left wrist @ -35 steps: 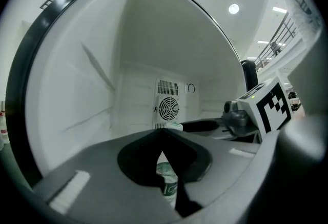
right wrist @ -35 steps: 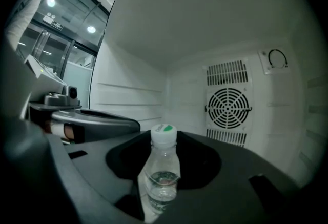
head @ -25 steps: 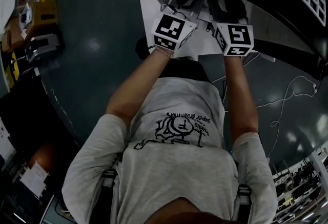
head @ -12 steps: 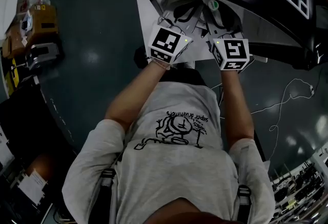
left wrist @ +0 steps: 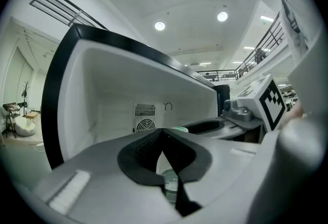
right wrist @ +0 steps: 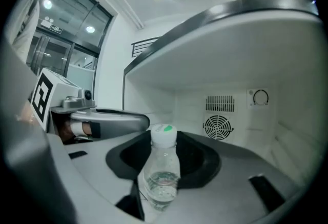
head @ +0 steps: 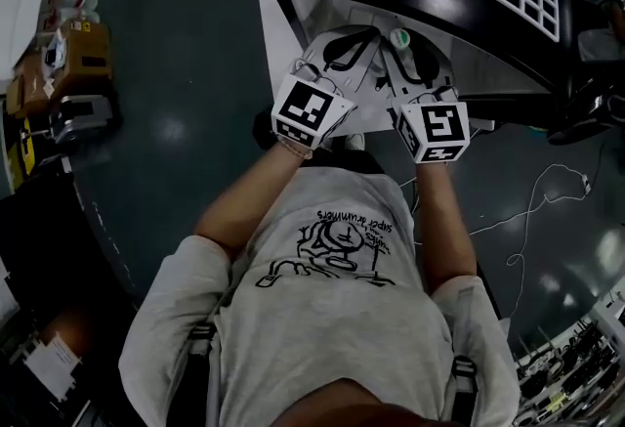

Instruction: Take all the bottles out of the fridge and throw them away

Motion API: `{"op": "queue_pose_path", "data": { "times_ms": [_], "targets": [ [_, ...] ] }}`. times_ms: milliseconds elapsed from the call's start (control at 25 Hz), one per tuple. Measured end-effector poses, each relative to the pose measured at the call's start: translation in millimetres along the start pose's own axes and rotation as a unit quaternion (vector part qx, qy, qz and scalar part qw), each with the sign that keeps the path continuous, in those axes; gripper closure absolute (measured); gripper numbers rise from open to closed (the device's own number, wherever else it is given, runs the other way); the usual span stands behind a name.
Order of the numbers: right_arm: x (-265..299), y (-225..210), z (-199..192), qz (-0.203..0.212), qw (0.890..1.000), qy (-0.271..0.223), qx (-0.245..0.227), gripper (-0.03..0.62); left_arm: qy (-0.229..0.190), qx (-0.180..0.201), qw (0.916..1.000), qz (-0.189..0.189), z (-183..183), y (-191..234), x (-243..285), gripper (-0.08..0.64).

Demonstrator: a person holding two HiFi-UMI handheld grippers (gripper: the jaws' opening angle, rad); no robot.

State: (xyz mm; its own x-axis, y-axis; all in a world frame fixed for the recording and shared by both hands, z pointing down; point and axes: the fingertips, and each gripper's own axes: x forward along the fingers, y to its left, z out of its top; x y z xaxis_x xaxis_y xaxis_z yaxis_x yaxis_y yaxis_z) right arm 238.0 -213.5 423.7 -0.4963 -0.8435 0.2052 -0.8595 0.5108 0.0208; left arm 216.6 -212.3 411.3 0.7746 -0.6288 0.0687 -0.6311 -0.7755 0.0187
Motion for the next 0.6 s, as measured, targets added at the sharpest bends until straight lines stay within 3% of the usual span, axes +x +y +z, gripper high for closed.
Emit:
{"op": "queue_pose_path", "data": {
  "times_ms": [600],
  "targets": [
    [-36.2, 23.3, 50.4, 0.021, 1.000, -0.006, -0.005, 0.439, -0.011, 0.005, 0.9997, -0.022, 50.0, -21.0, -28.4, 0.554]
  ]
}}
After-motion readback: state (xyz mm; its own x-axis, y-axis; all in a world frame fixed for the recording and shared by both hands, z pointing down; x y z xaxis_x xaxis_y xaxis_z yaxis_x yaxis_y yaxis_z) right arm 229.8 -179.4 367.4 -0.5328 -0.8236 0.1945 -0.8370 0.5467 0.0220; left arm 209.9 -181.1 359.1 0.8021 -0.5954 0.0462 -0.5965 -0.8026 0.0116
